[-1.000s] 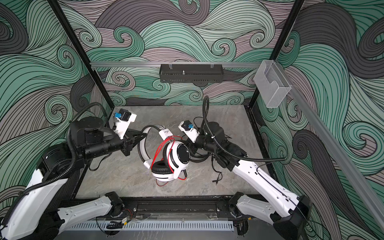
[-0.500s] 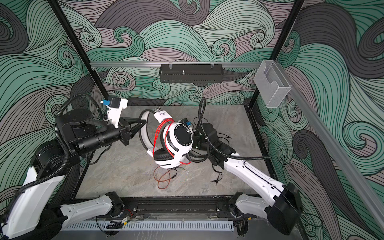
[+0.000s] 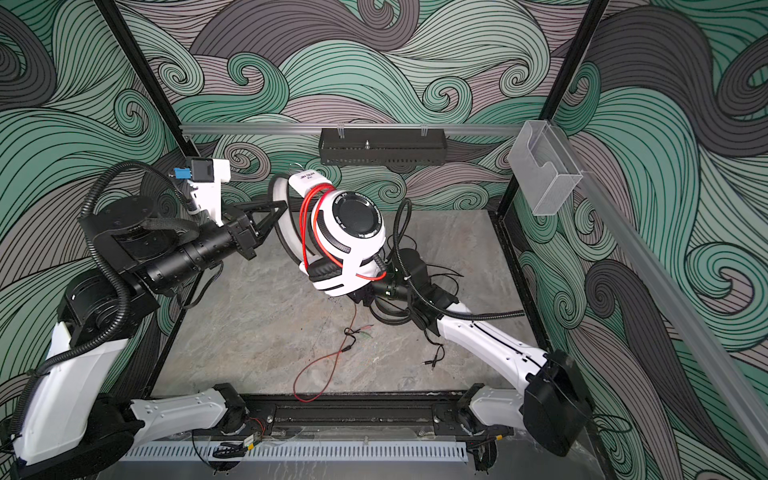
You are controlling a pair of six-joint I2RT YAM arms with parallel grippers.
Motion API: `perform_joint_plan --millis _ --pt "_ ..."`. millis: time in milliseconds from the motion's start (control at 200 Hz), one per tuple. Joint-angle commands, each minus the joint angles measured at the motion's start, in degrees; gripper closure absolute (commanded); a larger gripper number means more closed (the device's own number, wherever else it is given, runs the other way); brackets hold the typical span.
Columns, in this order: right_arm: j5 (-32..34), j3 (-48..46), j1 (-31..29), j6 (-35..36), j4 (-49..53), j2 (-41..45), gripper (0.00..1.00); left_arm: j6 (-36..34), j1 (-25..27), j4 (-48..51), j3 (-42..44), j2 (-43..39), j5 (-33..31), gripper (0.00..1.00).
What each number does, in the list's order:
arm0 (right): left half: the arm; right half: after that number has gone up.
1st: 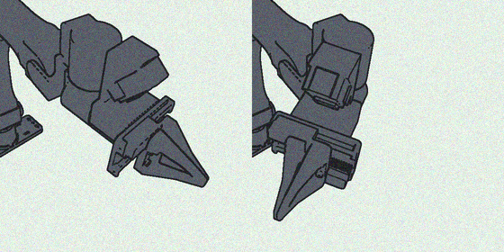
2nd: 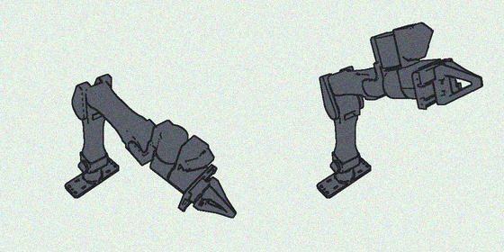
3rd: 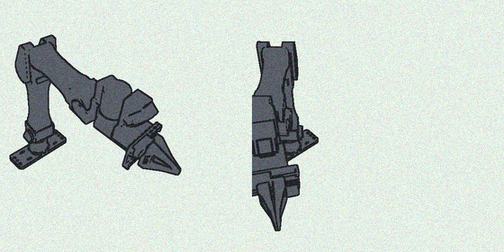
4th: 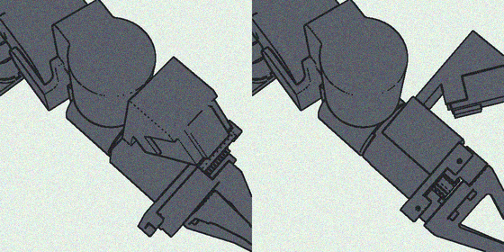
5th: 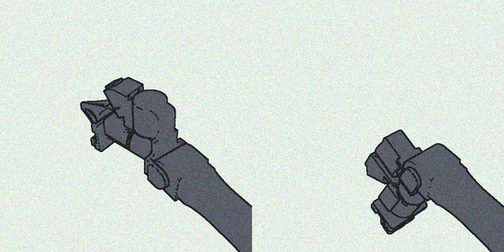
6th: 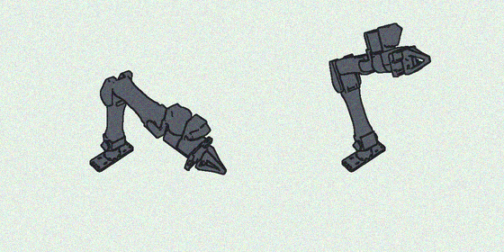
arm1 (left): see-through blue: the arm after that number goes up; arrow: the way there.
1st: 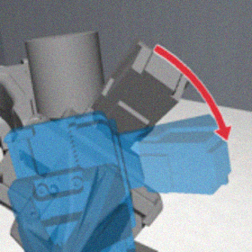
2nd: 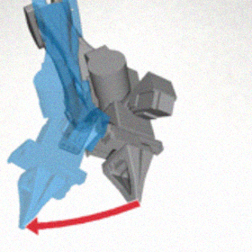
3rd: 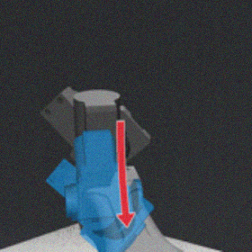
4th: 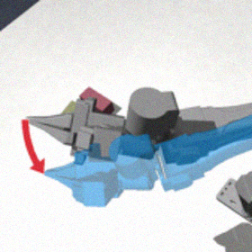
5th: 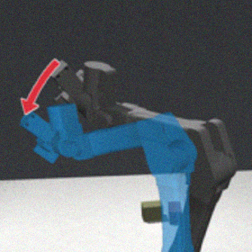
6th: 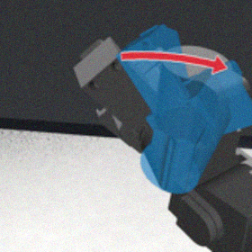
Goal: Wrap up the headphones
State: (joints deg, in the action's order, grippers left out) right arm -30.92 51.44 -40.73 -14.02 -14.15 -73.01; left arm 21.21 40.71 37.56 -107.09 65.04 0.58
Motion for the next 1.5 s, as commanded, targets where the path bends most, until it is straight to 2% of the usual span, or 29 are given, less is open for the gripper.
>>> perform_joint_plan --millis 0,195,330,405,485,710,861,1056,1216,1301,1401,1496 --pt "-1.1 -1.5 0.6 -2.0 -3.9 -0.3 0.58 4.8 0.2 -9.1 -1.7 -1.3 -5.7 1.0" --pt "-0.8 -2.3 0.6 -1.6 -2.2 -0.2 0.82 6.5 0.2 -12.3 0.2 -2.1 -13.9 1.0" --pt "0.8 -0.7 0.4 2.2 4.5 0.7 0.92 7.7 0.2 -13.6 1.5 -2.8 -22.8 1.0" --pt "4.2 1.3 -0.4 6.1 11.6 1.8 0.97 7.7 0.2 -13.7 1.7 -3.0 -29.2 1.0" --pt "8.9 3.4 -1.9 10.9 18.6 3.2 0.99 6.9 0.2 -13.3 1.3 -2.4 -35.4 1.0" --pt "23.6 11.6 -10.6 23.4 36.7 5.1 1.0 1.5 0.1 -11.8 -1.1 2.1 -47.0 1.0" --pt "31.5 17.8 -17.2 28.3 44.8 4.4 1.0 -1.1 0.1 -11.5 -1.7 5.6 -51.1 1.0" --pt "39.6 29.9 -22.4 34.0 54.2 2.0 1.0 -9.6 0.0 -12.0 2.7 8.9 -56.0 1.0" --pt "44.9 41.8 -23.0 38.8 62.4 -2.3 1.0 -21.8 0.3 -14.9 12.4 8.9 -57.1 1.0" --pt "48.2 46.7 -23.0 42.0 65.8 -4.3 1.0 -26.9 0.6 -14.5 17.3 7.2 -54.8 1.0" --pt "51.7 50.2 -23.0 46.0 67.7 -5.9 1.0 -31.5 0.8 -9.0 20.2 5.1 -45.2 1.0" --pt "54.0 51.6 -22.5 48.9 68.2 -7.0 1.0 -32.1 1.0 0.1 20.3 3.6 -35.4 1.0"
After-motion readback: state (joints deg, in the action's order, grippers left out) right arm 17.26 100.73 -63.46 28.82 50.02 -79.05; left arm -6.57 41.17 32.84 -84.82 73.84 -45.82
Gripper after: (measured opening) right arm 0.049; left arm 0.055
